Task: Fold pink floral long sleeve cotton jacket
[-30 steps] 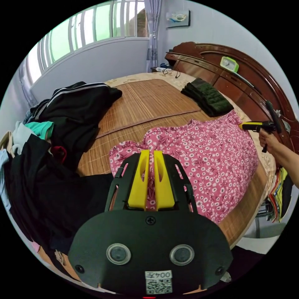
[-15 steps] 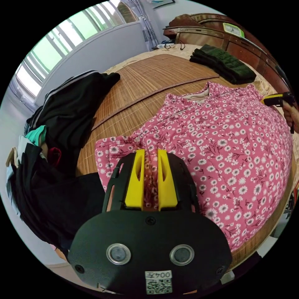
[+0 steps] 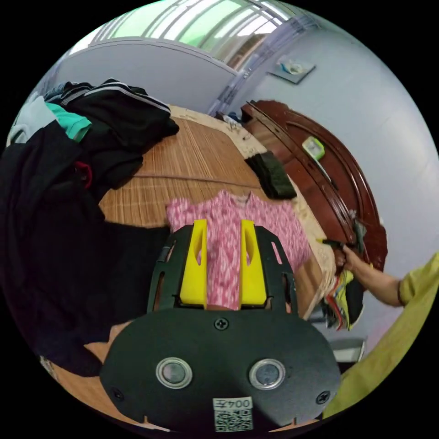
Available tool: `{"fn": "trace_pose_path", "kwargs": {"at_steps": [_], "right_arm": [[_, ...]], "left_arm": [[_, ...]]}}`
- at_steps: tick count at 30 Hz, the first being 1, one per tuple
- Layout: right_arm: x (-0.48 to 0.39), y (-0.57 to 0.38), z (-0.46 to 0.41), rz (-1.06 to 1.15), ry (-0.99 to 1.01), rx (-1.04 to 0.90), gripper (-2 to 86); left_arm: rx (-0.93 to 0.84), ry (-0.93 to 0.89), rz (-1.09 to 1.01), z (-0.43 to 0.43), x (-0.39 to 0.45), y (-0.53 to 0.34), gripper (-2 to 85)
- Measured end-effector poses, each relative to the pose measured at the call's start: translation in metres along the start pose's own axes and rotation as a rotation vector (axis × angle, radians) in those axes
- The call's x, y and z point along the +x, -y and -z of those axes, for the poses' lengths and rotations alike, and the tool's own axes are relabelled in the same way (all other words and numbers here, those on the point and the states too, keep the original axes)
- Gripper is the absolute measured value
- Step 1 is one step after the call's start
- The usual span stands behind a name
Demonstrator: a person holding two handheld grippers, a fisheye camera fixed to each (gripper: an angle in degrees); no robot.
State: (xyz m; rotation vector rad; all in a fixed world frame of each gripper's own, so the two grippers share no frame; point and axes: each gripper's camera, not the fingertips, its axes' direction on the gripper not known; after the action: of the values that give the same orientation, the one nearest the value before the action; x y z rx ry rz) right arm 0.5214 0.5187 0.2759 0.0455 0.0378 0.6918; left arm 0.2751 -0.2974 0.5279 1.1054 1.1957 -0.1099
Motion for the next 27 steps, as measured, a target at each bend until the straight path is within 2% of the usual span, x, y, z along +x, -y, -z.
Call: {"fn": "trace_pose_path", "kwargs": {"at_steps": [3,7,12,17,21,27], "right_arm": [[0.007,-0.028,-0.009,0.044,-0.026,-0.060,10.9],[0.019,-0.043,-0.019,0.069,-0.031,-0.097,11.5],[0.022,-0.034,-0.027,0.127,-0.055,-0.127,13.5],[0.009,-0.019,-0.041,0.270,-0.089,-0.179,14.0],[-0.001,-0.004,-0.063,0.382,-0.118,-0.260,15.5],[-0.010,0.007,-0.073,0.488,-0.157,-0.298,10.0]], "left_arm": [[-0.163,0.098,-0.139,-0.016,0.021,-0.066,11.9],[-0.258,0.203,-0.269,-0.046,0.045,-0.105,13.2],[-0.226,0.187,-0.221,-0.071,0.031,-0.092,15.1],[-0.308,0.191,-0.354,-0.092,0.034,-0.075,16.5],[-0.336,0.175,-0.342,-0.104,0.025,-0.065,16.9],[-0.356,0.250,-0.362,-0.118,0.030,-0.047,13.2]]}}
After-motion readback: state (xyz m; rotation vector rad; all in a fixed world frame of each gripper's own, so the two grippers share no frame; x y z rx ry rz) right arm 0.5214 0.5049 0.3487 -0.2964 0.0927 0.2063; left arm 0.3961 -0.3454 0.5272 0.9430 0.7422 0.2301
